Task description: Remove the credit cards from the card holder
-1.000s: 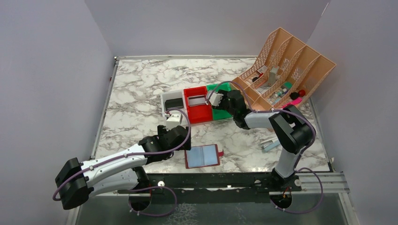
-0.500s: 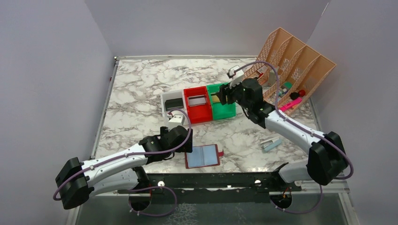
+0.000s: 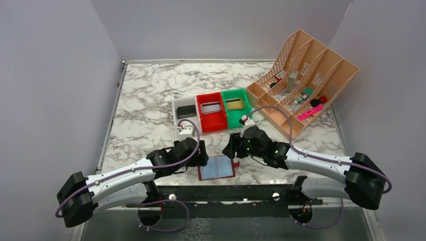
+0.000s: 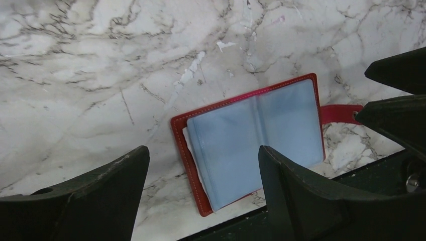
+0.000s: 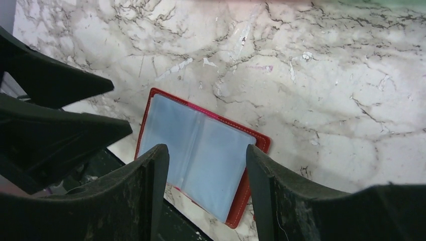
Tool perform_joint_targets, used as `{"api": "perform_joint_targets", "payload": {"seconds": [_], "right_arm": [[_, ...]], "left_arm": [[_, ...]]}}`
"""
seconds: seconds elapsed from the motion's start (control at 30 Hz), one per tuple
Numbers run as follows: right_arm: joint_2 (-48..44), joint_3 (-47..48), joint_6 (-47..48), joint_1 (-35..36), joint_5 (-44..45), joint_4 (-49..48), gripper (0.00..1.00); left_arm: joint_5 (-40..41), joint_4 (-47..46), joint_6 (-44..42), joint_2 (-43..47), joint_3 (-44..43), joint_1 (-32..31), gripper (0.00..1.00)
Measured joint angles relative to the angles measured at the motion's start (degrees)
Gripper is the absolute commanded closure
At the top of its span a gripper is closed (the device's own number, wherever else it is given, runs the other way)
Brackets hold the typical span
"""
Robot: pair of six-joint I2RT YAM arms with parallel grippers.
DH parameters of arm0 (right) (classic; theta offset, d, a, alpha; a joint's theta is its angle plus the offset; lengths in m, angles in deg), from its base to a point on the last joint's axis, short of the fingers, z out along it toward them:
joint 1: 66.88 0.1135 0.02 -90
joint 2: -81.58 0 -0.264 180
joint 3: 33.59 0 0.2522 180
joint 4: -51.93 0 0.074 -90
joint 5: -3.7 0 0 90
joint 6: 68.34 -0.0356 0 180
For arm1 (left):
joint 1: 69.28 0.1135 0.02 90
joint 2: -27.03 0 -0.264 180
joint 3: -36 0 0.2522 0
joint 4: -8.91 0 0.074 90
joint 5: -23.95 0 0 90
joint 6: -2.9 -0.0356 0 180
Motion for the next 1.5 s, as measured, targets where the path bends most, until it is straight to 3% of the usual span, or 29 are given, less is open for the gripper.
{"api": "perform_joint_targets", "payload": {"seconds": [0.53, 0.93, 1.5], "right_arm": [[4.2, -3.0, -5.8, 1.4, 1.8, -1.7, 0.48], [12.0, -1.2, -6.2, 1.3, 1.9, -1.3, 0.60], [14.3, -1.1, -6.8, 1.3, 0.8, -5.8, 0.58]], "left_arm": [[-14.5, -12.9, 3.3, -11.2, 3.1, -0.5, 0.28], [-15.9, -15.0, 3.1, -10.8, 4.2, -0.7, 0.35], [-18.8, -20.8, 2.2, -15.3, 3.3, -0.8, 0.40]]}}
